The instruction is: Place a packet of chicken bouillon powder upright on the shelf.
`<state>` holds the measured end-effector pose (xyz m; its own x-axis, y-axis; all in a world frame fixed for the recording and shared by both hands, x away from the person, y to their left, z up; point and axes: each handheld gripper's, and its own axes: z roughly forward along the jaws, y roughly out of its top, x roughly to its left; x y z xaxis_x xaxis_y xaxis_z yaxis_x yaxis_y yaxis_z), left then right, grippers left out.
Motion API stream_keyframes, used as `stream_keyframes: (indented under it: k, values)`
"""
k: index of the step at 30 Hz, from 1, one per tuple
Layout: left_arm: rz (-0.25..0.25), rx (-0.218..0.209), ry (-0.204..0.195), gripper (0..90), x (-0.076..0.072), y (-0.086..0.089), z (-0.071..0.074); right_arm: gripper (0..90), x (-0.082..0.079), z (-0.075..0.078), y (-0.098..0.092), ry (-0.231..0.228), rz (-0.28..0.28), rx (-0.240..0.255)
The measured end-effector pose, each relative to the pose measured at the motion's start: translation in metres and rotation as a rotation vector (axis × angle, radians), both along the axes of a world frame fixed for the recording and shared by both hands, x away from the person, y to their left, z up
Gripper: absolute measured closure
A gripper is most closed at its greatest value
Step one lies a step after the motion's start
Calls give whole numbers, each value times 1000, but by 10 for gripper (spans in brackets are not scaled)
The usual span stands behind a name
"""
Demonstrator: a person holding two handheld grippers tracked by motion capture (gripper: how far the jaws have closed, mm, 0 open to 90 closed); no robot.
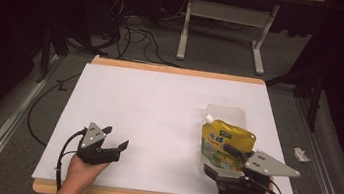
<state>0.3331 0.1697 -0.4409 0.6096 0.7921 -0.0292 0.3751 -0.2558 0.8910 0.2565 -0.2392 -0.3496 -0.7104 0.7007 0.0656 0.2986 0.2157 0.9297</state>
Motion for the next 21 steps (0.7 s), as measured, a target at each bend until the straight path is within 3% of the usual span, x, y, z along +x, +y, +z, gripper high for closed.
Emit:
stream_keyframes:
  k: [1, 2, 9, 11, 12, 13, 14, 16, 18, 21]
  values:
    - [0, 0, -1, 236, 0, 0, 0, 149, 15, -5, 20, 21, 28, -12]
    - [0, -3, -2, 236, 0, 1, 0, 149, 15, -5, 20, 21, 28, -12]
    - [-14, 9, 0, 225, 2, 4, -1, 151, 54, -26, 66, 72, 81, -34]
    - [-14, -3, 19, 223, 4, 7, -3, 172, 52, -38, 70, 54, 72, 18]
    - [-16, -13, 29, 220, 5, 7, -3, 141, 53, -44, 73, 81, 100, 3]
    - [-12, -18, 36, 214, 7, 8, -4, 134, 53, -45, 76, 86, 107, -44]
    - [-8, -19, 43, 208, 8, 8, -5, 159, 51, -46, 76, 61, 83, -81]
    - [1, -34, 55, 205, 10, 9, -5, 160, 49, -45, 68, 70, 85, -23]
    - [12, -52, 61, 205, 9, 8, -5, 160, 47, -45, 64, 71, 83, -14]
    - [18, -43, 57, 203, 6, 6, -3, 159, 45, -45, 57, 70, 84, -21]
